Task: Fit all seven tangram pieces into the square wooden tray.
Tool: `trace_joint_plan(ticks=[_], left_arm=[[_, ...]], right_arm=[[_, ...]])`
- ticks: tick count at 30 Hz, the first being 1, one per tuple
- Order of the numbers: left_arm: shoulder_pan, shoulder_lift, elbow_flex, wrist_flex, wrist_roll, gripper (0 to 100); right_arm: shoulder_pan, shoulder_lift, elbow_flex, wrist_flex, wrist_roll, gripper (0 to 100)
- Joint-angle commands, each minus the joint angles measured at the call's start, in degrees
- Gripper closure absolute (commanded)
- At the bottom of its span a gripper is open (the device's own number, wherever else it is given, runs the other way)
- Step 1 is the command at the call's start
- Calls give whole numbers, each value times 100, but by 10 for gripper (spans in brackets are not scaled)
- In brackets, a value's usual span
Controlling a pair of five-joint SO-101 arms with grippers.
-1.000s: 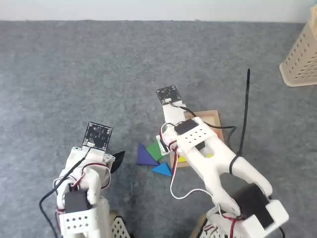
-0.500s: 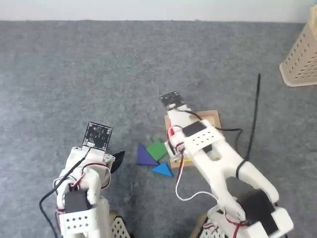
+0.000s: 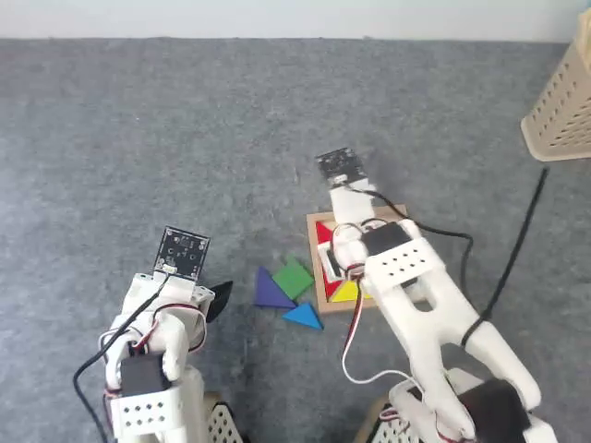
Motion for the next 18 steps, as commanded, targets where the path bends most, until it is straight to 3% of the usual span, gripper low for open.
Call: trace_joint_plan(ticks=[1,18], left_arm=[[9,-88,-31,26,-9,647],[9,-88,-31,26,-9,647]], right_arm=[[-75,-66,-176,-198,114,992],[980,1024,-176,-840,519,992]])
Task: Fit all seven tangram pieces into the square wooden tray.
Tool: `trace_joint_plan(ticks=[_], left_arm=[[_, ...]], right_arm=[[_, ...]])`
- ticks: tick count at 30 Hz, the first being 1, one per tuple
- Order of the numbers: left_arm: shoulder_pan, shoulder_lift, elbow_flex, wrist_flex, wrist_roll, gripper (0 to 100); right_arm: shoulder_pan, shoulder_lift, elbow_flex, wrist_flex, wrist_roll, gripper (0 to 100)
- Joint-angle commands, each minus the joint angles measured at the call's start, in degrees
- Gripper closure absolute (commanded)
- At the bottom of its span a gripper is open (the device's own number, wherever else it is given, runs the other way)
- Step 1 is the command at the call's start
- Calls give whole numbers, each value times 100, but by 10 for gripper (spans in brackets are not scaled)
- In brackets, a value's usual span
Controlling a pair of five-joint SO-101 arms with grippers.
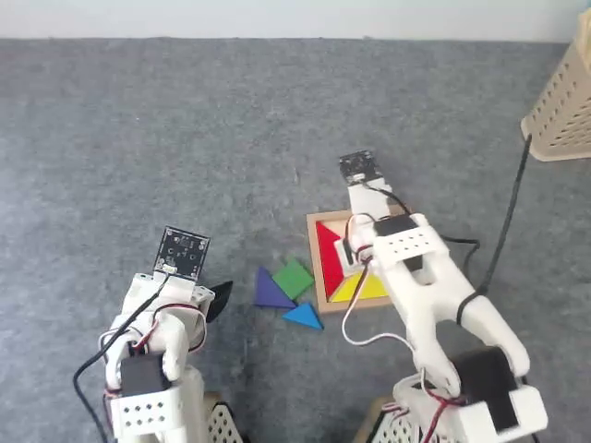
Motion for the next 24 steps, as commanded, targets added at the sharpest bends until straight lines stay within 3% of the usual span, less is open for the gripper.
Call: trace_joint_plan(ticks=[1,12,17,24], left_arm=[[9,-88,-31,26,-9,647],[9,-88,-31,26,-9,647],[9,-88,-31,26,-9,647],[9,-88,-31,26,-9,647]], right_arm=[[259,-48,-176,-207,141,992],[321,-796,-35,-154,369,992],[312,-1393,501,426,1284,992],[303,-1455,1152,303,1354,992]])
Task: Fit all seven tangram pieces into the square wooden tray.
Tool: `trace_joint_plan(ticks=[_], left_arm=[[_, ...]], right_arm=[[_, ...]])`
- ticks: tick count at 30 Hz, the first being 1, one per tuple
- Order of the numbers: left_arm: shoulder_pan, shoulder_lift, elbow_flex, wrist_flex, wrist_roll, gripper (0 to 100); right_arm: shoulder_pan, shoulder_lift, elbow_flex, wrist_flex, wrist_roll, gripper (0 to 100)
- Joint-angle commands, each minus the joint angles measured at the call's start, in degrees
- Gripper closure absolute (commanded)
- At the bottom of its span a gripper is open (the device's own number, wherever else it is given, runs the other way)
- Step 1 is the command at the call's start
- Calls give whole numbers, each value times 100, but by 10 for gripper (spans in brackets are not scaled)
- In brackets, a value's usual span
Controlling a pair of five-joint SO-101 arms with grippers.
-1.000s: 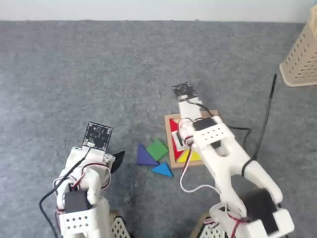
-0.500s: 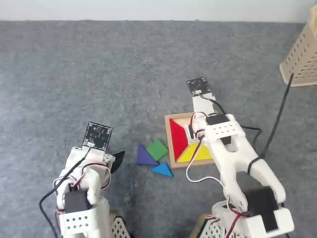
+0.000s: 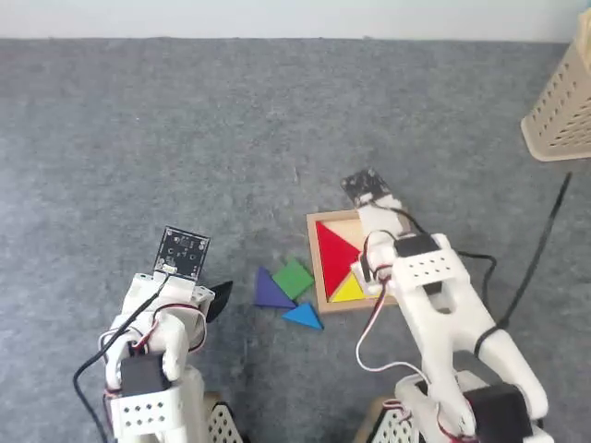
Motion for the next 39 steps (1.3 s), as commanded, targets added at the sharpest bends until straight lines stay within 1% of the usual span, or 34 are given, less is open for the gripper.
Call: trace_joint_plan(ticks=[1,8,13,18,22,25,28,34,39], left_arm=[[9,-88,-31,26,-9,647],[9,-88,-31,26,-9,647],[9,-88,-31,26,-9,647],[9,-88,-31,26,-9,647],[9,-88,-31,26,-9,647],[9,-88,-31,26,-9,647],[9,-88,-31,26,-9,647],[9,-88,-31,26,-9,647],[9,-88,-31,26,-9,647]], right_arm=[[13,-295,123,-154,114,992],[-778,-295,360,-251,88,992],[-1051,-295,360,-207,79,991],[-787,-646,141,31,79,991],[-365,-1262,-501,312,70,991],[-119,-1218,-932,277,70,989],[-101,-673,-1240,242,105,989],[-66,910,-1547,-752,114,989],[57,1560,-1916,-892,79,989]])
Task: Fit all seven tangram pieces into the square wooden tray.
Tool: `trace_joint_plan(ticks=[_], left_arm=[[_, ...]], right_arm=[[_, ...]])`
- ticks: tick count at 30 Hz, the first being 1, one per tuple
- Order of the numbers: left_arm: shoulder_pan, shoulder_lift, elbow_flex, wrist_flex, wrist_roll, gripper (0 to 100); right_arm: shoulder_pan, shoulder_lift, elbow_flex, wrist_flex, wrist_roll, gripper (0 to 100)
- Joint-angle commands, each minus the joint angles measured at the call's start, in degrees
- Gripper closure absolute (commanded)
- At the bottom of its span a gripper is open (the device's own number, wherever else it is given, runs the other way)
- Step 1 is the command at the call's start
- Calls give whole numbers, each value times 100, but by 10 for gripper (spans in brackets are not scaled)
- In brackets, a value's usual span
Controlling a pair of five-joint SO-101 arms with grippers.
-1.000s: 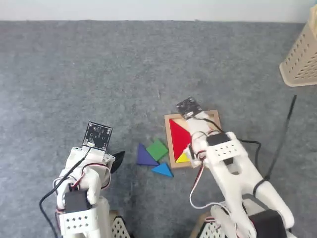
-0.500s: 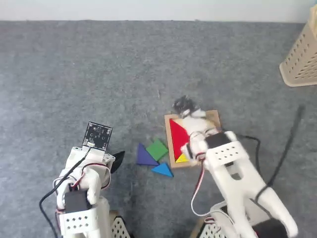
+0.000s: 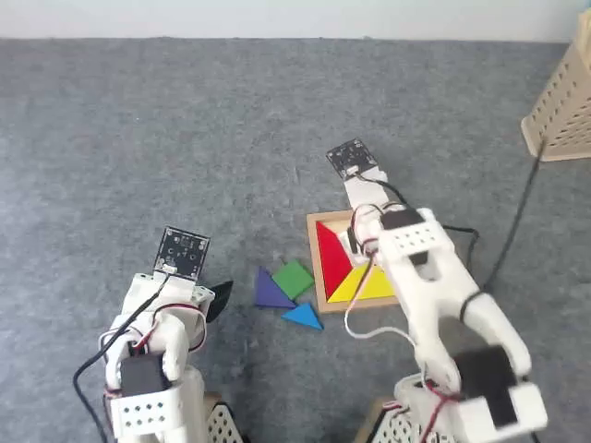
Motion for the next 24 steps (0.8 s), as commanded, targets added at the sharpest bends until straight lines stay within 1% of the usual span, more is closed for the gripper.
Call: trace_joint_plan(ticks=[1,6,19,24], left_arm=[[9,-88,-31,26,-9,647],[9,-88,-31,26,-9,647],[9,-88,-31,26,-9,647],[9,-88,-31,26,-9,647]], right_arm=[[242,145,-519,-171,62,990],[514,382,-659,-171,62,991],[532,505,-387,-119,105,991],[523,242,-440,-101,70,991]])
